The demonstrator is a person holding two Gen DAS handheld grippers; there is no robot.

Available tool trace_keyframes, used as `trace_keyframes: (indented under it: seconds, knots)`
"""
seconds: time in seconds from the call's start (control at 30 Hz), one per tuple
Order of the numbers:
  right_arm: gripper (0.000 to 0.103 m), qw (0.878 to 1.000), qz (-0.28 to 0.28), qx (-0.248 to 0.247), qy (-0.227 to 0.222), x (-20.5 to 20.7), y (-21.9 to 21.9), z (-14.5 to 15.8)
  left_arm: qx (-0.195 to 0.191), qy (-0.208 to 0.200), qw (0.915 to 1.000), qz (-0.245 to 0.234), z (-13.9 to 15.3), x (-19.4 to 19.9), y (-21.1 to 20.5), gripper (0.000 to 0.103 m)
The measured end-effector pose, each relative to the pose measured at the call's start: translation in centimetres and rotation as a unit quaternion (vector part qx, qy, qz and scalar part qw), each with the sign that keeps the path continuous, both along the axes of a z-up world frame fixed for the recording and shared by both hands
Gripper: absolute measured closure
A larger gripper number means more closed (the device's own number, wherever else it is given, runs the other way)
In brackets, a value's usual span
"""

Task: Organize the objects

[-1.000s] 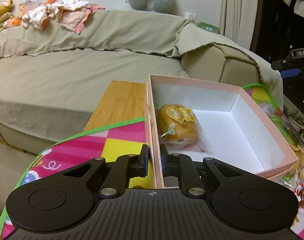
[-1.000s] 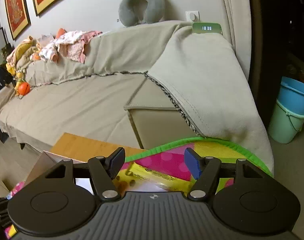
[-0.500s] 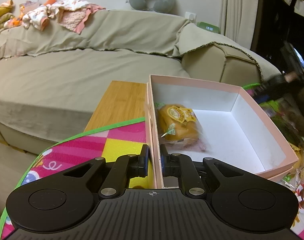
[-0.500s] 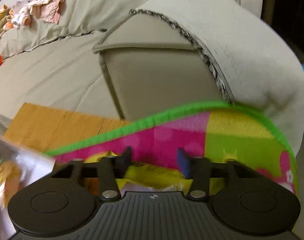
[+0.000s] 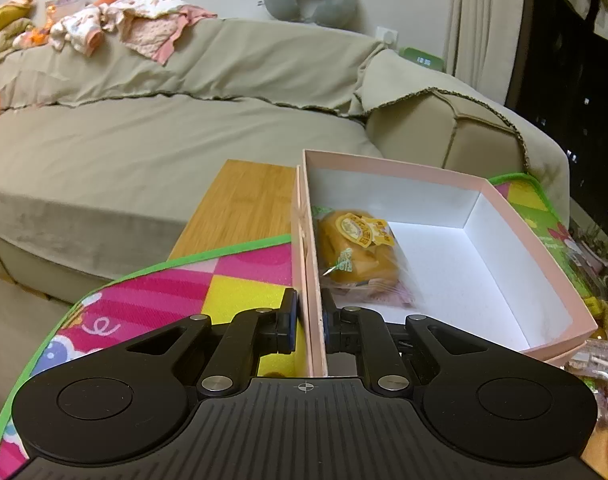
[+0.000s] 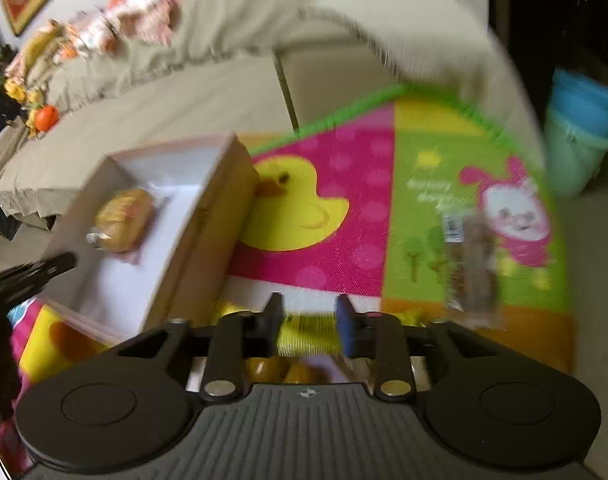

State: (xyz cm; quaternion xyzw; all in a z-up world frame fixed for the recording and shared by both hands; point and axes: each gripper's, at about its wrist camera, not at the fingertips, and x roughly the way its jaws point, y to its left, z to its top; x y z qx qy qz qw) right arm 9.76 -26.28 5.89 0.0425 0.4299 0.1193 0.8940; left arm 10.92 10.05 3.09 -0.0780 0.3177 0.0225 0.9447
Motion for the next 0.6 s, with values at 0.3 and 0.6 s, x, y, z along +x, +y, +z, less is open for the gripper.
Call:
trace_keyframes:
  seconds: [0.3,0.6]
  knots:
    - [0.009,0.996,0.045,-0.027,-0.066,-12.8,3.7,1.5,0.005,-0.010,0.9999,-0.012,0.0,-0.2,0.0,0.090]
    - [0.007,0.999,0.023,-0.035,0.012,-14.6,7.3,-1.9,0.018,-0.010,0.9995,-0.023,0.2,-0.4,-0.2,0.090]
